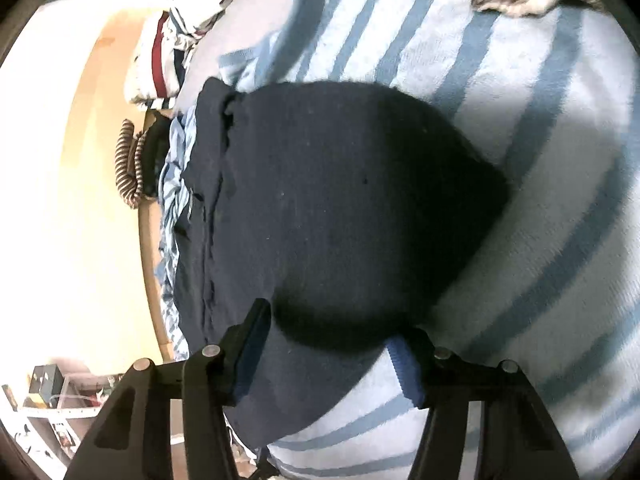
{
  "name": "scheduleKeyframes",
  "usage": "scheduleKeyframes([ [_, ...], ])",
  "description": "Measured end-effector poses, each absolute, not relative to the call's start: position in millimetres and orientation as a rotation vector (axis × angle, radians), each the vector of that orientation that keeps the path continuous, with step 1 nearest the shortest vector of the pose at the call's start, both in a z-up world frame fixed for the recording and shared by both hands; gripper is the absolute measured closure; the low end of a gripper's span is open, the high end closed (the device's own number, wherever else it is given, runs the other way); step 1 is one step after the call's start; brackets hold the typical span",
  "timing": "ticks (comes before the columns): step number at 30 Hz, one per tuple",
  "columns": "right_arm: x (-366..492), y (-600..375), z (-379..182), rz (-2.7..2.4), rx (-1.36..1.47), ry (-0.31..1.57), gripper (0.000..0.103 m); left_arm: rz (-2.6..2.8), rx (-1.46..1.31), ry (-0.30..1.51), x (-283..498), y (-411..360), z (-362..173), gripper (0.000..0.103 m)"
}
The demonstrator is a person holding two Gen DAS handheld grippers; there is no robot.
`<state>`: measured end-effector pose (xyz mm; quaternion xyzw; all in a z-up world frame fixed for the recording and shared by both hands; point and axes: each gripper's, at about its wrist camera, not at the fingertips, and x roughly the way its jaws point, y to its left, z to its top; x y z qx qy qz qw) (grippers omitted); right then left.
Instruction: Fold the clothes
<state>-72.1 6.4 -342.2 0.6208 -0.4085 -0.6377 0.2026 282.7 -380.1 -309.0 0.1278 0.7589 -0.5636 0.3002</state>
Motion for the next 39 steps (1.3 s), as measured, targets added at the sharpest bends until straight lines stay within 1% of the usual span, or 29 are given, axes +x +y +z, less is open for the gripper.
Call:
scheduleKeyframes([
  [5, -75.6, 10.7, -350.7, -1.725, 1.699, -1.255, 0.042, -1.451, 0.242, 2.028, 284.8, -375.0, -313.9, 0.045],
  [7, -77.3, 6.8, -347.6, -1.732, 1.716, -1.255, 0.042, -1.433, 0.205, 2.017, 286.4, -370.7, -311.2, 0.045],
  [8, -78.1, 3.5, -344.3, -1.754, 1.724, -1.227, 0.042, -1.424, 0.186, 2.004, 287.4, -367.9, -309.0, 0.045],
  [12, -78.9, -0.6, -334.6, -1.848, 1.758, -1.121, 0.049, -1.418, 0.232, 1.922, 279.2, -368.1, -301.2, 0.045],
  [15, -80.5, 4.6, -337.1, -1.849, 1.77, -1.114, 0.046, -1.429, 0.256, 1.902, 273.0, -373.5, -299.8, 0.047],
  [16, -81.9, 4.3, -337.5, -1.848, 1.769, -1.115, 0.042, -1.435, 0.273, 1.903, 271.4, -375.5, -300.3, 0.063],
  [17, -83.5, 3.8, -337.9, -1.847, 1.768, -1.118, 0.041, -1.431, 0.293, 1.906, 270.7, -376.4, -301.8, 0.077],
  [19, -87.5, 0.5, -337.1, -1.853, 1.761, -1.094, 0.036, -1.416, 0.308, 1.918, 271.4, -376.1, -304.8, 0.078],
  [20, -88.6, -1.2, -336.4, -1.857, 1.752, -1.074, 0.036, -1.412, 0.294, 1.927, 272.8, -375.0, -305.4, 0.08],
  [21, -89.6, -2.9, -335.7, -1.861, 1.743, -1.053, 0.04, -1.409, 0.283, 1.933, 273.7, -374.3, -305.3, 0.081],
  [22, -90.2, -2.4, -335.9, -1.86, 1.748, -1.031, 0.053, -1.41, 0.278, 1.932, 274.0, -374.1, -303.7, 0.083],
  [24, -91.2, 0.4, -336.6, -1.845, 1.756, -1.009, 0.063, -1.417, 0.27, 1.927, 273.8, -374.1, -299.5, 0.087],
  [25, -91.8, 1.8, -335.8, -1.835, 1.755, -1.014, 0.07, -1.428, 0.26, 1.923, 273.0, -374.0, -296.1, 0.089],
  [28, -95.4, 1.7, -322.0, -1.833, 1.729, -1.0, 0.079, -1.476, 0.213, 1.918, 269.8, -374.0, -278.6, 0.09],
  [30, -100.7, -4.8, -303.9, -1.839, 1.689, -0.968, 0.082, -1.489, 0.176, 1.928, 268.9, -374.4, -266.3, 0.09],
  [34, -119.9, -25.8, -269.0, -1.828, 1.66, -0.928, 0.082, -1.465, 0.095, 1.979, 264.2, -379.1, -247.1, 0.09],
  [39, -169.3, -72.0, -231.5, -1.842, 1.652, -0.829, 0.083, -1.524, 0.102, 1.997, 218.4, -423.1, -217.4, 0.09],
])
